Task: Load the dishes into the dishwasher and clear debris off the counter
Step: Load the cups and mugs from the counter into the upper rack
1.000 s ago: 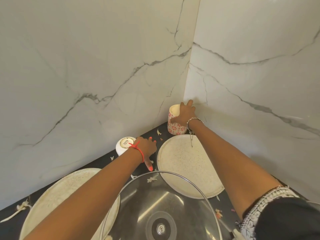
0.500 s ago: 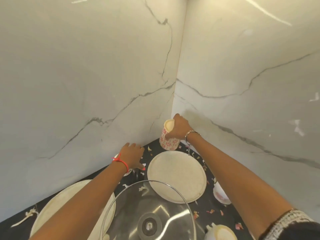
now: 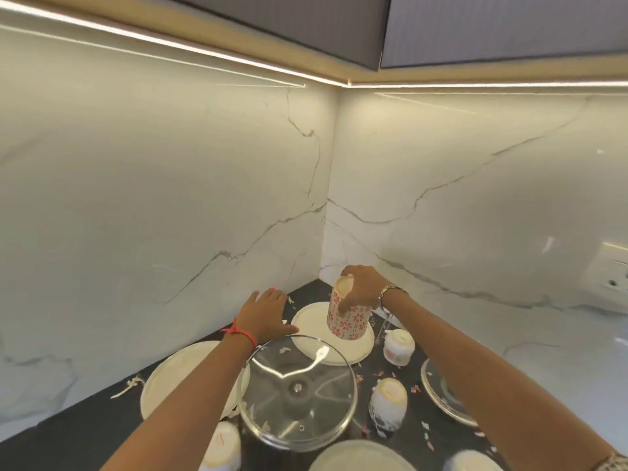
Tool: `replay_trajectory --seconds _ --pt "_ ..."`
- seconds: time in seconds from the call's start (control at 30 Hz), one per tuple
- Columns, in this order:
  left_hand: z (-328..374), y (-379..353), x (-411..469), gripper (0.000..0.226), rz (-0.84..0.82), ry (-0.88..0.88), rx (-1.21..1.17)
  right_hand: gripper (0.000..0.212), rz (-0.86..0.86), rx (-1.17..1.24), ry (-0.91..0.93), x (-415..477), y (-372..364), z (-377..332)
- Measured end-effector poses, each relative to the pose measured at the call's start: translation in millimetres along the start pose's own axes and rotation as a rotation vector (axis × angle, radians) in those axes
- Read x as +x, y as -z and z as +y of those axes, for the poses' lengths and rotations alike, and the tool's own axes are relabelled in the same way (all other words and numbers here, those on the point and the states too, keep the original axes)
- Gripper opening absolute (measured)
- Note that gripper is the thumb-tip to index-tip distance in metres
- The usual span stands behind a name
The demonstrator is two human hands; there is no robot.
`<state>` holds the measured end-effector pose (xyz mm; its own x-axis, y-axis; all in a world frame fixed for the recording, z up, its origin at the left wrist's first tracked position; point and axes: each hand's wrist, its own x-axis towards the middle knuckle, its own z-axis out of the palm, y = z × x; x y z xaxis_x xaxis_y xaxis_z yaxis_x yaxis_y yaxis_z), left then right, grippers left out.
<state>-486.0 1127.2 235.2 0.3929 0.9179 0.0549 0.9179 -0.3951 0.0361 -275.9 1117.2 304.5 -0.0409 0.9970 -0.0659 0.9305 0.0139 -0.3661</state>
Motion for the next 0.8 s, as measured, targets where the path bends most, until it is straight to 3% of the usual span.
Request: replay_trajectory --seconds 0.53,0.8 --pt "54 10 -117 0.098 -0.013 -0.182 -0.139 0.072 0.093 0.021 -0.112 -176 -1 -6" --pt "112 13 -203 0.091 0.038 -0.232 -0.107 0.073 0.18 0.01 -0.116 -293 -1 13"
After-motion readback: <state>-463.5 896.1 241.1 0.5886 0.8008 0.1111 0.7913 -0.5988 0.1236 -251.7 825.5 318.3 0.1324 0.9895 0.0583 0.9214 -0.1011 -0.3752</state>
